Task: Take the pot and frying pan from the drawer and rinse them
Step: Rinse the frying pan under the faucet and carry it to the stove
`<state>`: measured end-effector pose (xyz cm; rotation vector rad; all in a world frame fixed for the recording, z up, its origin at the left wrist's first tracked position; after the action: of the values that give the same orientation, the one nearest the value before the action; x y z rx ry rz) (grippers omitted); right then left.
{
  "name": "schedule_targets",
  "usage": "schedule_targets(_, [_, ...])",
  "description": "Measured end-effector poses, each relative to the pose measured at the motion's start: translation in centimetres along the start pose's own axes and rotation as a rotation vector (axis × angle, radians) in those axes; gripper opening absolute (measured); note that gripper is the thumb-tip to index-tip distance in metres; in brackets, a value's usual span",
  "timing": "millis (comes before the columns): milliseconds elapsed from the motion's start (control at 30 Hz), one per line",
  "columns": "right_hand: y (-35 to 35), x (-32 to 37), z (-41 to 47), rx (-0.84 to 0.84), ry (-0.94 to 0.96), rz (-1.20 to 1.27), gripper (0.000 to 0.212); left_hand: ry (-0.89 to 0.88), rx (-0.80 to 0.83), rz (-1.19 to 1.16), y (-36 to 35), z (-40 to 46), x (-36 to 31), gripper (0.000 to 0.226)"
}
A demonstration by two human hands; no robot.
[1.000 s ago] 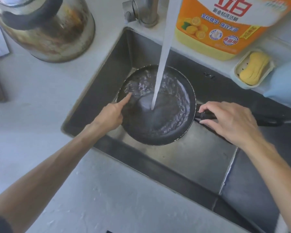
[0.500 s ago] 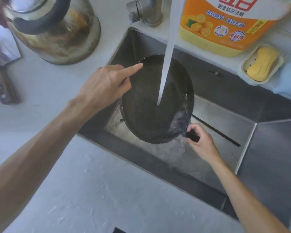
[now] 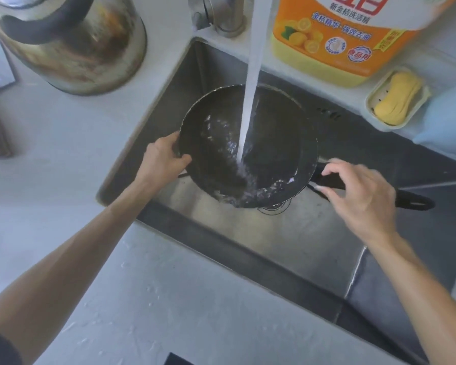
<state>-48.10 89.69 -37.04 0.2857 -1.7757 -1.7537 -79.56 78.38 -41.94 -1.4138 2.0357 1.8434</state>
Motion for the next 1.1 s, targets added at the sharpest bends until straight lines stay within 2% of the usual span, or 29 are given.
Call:
schedule_targets(100, [0.7, -0.3, 0.1, -0.091, -0.048, -0.026, 0.042, -0.007, 0.04, -0.125, -1.1, 0.0, -0.7, 0.025])
schedule_targets(200, [-0.2, -1.1, 0.2, -0.053, -0.095, -0.064, 0.056, -0.09, -0.021, -0.234, -1.6, -0.3, -1.2, 0.031])
schedule_targets(267, [-0.8, -1.7, 0.2, -0.014, -0.11, -0.071, 0.047, -0.136, -0.068, -0.287, -1.5, -0.2, -1.4, 0.034])
schedule_targets(367, [-2.0, -2.4, -0.1, 0.13, -0.183, -0.004, 0.034, -0.241, -0.06, -0.382, -1.0, 0.0, -2.0, 0.039])
schedule_targets(467, [-3.6, -2.9, -0.8, 0.332, -0.347, 0.286, 0.033, -0.353, -0.035, -0.413, -0.6, 0.2, -2.9, 0.041])
schedule_targets(633, [-4.4, -2.6, -2.4, 0.403, -0.4, 0.613, 0.042, -0.328, 0.073, -0.324, 0.0, 1.4, -2.5, 0.042])
schedule_targets(767, [-4.4, -2.7, -3.1, 0.343, -0.357, 0.583, 0.045, -0.255, 0.327, -0.065, 0.0, 1.6, -0.7, 0.065])
schedule_targets(833, [-4.0, -2.5, -3.1, 0.295, -0.299, 0.482, 0.047, -0.199, 0.451, -0.186, -0.4, 1.1, -0.4, 0.071])
schedule_targets(900, [-3.5, -2.1, -2.9, 0.237, -0.245, 0.394, 0.047, -0.128, 0.517, -0.387, -0.6, 0.4, -0.2, 0.065])
schedule_targets(1000, [-3.5, -1.9, -2.3, 0.209, -0.254, 0.379, 0.049, -0.103, 0.489, -0.522, -0.3, -0.2, -0.4, 0.051])
schedule_targets(1100, [-5.2, -1.6, -2.3, 0.249, -0.349, 0.555, 0.054, -0.167, 0.359, -0.516, 1.3, 0.1, -2.1, 0.052])
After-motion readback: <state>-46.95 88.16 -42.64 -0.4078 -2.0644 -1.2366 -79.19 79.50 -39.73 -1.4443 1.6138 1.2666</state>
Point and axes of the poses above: each hand's wrist, its own z-axis towards the middle knuckle, its own y-axis out of the back of the hand, x = y × z, the point moved 4 cm from there along z, towards the middle knuckle, and after that the axes turned 4 degrees about -y, right-handed, at the moved point
